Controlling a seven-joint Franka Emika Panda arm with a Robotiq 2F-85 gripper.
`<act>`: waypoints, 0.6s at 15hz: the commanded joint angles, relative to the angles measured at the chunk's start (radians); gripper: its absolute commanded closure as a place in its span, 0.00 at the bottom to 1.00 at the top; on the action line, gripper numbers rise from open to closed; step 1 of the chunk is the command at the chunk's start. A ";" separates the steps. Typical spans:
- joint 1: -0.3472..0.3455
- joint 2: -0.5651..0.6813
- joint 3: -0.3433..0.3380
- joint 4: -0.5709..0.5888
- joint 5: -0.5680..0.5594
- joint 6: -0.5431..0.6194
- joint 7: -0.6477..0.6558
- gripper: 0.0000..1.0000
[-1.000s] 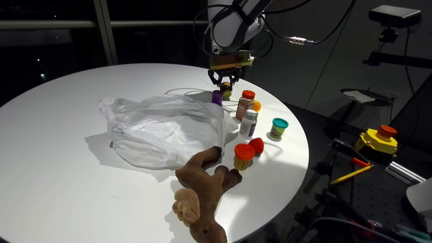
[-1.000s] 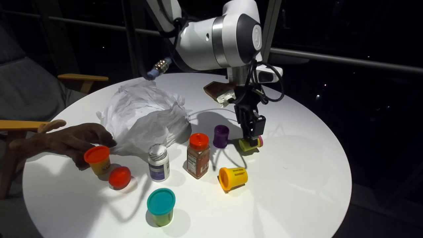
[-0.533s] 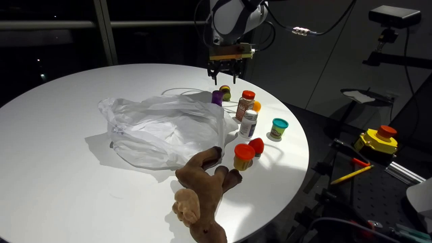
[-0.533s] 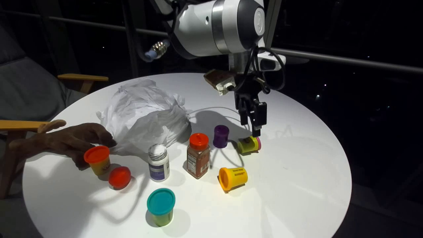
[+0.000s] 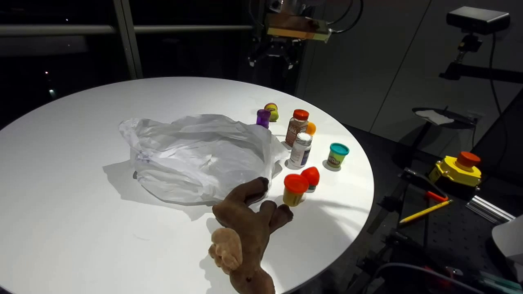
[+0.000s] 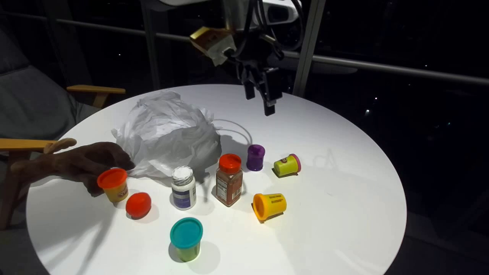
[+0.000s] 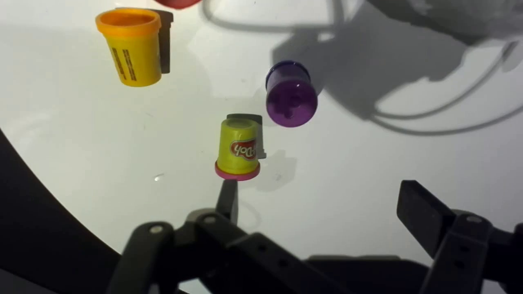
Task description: Pick the object in the plastic bag and put them on the table
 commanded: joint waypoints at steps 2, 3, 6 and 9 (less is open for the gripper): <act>0.020 -0.275 0.078 -0.287 -0.045 0.112 -0.101 0.00; 0.016 -0.323 0.113 -0.331 -0.018 0.124 -0.138 0.00; -0.010 -0.285 0.159 -0.293 0.000 0.097 -0.129 0.00; -0.019 -0.352 0.192 -0.352 0.014 0.098 -0.149 0.00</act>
